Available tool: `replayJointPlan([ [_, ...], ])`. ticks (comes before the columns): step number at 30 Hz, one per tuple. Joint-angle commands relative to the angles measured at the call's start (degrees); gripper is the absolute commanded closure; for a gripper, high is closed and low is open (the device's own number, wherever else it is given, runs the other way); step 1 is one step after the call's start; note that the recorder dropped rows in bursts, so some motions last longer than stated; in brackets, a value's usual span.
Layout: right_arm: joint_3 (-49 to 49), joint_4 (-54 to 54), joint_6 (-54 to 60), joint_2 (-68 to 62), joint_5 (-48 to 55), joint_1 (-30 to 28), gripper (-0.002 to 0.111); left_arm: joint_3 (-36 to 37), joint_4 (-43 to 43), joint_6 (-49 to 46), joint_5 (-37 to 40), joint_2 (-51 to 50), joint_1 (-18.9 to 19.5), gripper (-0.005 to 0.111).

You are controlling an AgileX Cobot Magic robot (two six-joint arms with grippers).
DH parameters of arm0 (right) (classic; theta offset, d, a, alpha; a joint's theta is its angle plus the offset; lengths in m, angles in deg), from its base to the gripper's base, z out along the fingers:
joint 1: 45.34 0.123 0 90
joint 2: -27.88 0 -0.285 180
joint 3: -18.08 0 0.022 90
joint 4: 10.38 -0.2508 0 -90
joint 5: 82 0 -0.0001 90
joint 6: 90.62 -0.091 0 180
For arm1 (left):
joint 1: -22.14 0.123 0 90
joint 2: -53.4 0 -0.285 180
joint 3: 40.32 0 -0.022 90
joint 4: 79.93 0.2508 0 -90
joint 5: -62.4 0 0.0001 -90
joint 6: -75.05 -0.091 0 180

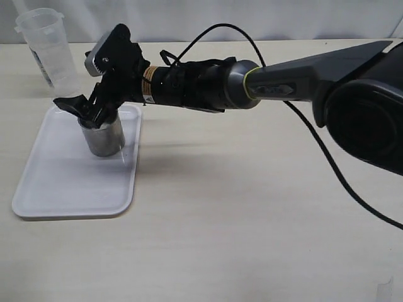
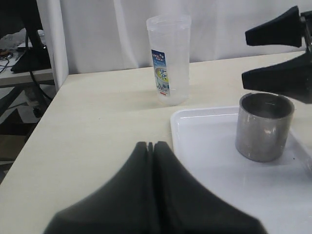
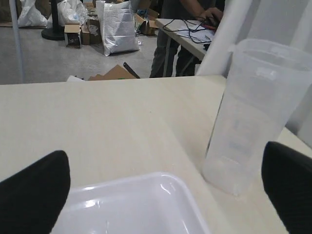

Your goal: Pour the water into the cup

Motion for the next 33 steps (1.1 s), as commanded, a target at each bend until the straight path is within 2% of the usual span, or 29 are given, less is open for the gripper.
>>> replayJointPlan([
  [1, -0.1, 0.0, -0.4, 2.9, 2.0, 0.0, -0.001, 0.2, -0.1, 0.1, -0.1, 0.1, -0.4, 0.107],
  [10, -0.1, 0.1, -10.4, 7.7, 10.8, 0.0, -0.001, 0.2, 0.1, 0.1, -0.2, 0.1, -0.4, 0.107],
  [13, -0.1, 0.1, -10.7, 8.6, 13.5, 0.0, 0.003, 0.2, 0.1, 0.1, -0.2, 0.1, -0.4, 0.107],
  [16, 0.2, 0.1, -10.7, 8.7, 14.8, 0.0, 0.021, 0.2, 0.1, 0.1, -0.2, 0.1, -0.4, 0.107],
  [22, 2.6, 0.4, -10.7, 9.5, 14.5, 0.0, 0.072, 0.2, 0.1, 0.1, -0.2, 0.1, -0.4, 0.107],
  [27, 4.4, 7.1, -11.1, 11.1, 14.4, 0.0, 0.104, 0.2, 0.1, 0.1, -0.2, 0.1, -0.4, 0.107],
  [33, 6.4, 8.0, -15.9, 13.7, 14.3, 0.0, 0.104, 0.2, 0.1, 0.1, -0.2, 0.1, -0.4, 0.107],
])
